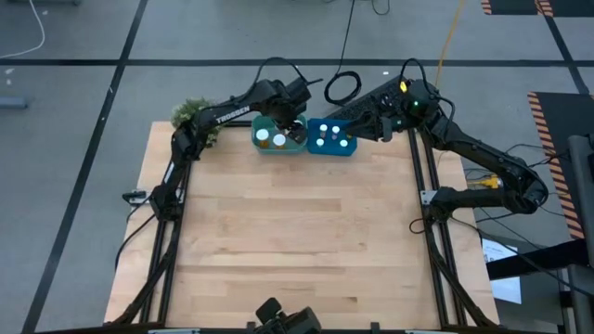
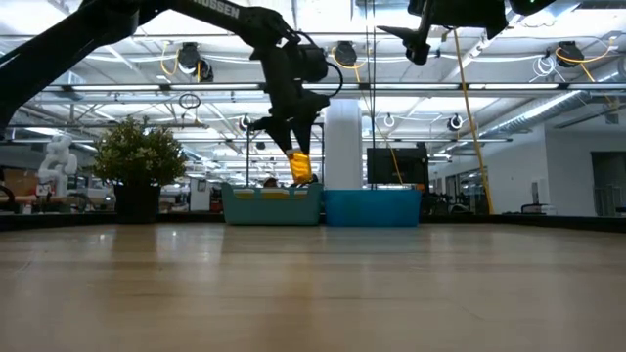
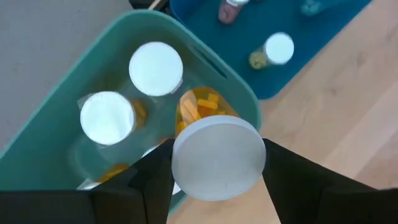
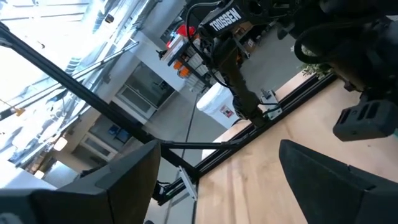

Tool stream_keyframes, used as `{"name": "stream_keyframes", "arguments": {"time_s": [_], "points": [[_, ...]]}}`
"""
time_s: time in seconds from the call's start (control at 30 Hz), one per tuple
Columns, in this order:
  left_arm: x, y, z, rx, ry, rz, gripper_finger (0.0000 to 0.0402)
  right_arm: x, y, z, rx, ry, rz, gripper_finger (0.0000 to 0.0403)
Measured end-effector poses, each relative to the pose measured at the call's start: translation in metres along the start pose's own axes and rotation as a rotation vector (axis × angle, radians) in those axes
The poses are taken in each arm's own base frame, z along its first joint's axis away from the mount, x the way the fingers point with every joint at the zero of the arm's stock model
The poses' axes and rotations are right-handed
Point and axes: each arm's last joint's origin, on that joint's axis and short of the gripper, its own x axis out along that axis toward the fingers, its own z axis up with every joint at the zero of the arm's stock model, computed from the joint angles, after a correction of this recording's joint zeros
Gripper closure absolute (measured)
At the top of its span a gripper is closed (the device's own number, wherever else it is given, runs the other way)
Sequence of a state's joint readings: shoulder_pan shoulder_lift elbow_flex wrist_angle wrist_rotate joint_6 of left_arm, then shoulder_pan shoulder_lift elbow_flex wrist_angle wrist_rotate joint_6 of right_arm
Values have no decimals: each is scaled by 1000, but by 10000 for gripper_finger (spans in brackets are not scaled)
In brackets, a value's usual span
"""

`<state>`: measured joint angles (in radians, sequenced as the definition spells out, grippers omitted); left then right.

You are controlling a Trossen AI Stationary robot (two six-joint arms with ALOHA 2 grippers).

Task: Pick and place medicine bottles into bin by pill shape (circle, oval)
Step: Put the large orange capsule bottle into the green bin

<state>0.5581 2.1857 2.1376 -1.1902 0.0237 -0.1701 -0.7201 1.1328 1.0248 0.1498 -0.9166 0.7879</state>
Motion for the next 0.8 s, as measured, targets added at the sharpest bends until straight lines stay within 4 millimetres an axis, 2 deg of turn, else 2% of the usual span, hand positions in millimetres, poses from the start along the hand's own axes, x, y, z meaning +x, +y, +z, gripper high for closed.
{"name": "stream_keyframes", "arguments": {"time_s": [0.17,0.4,0.57,0.8], "points": [[0,1,2,-49,-19,-2,176,0,0,0,-47,-1,-6,101],[0,2,2,-61,-24,8,190,0,0,0,-69,-2,-7,154],[0,2,3,-81,-30,21,176,0,-2,-1,-60,-9,-28,189],[19,0,2,-99,22,25,185,0,-3,-1,-67,-6,-37,224]]}}
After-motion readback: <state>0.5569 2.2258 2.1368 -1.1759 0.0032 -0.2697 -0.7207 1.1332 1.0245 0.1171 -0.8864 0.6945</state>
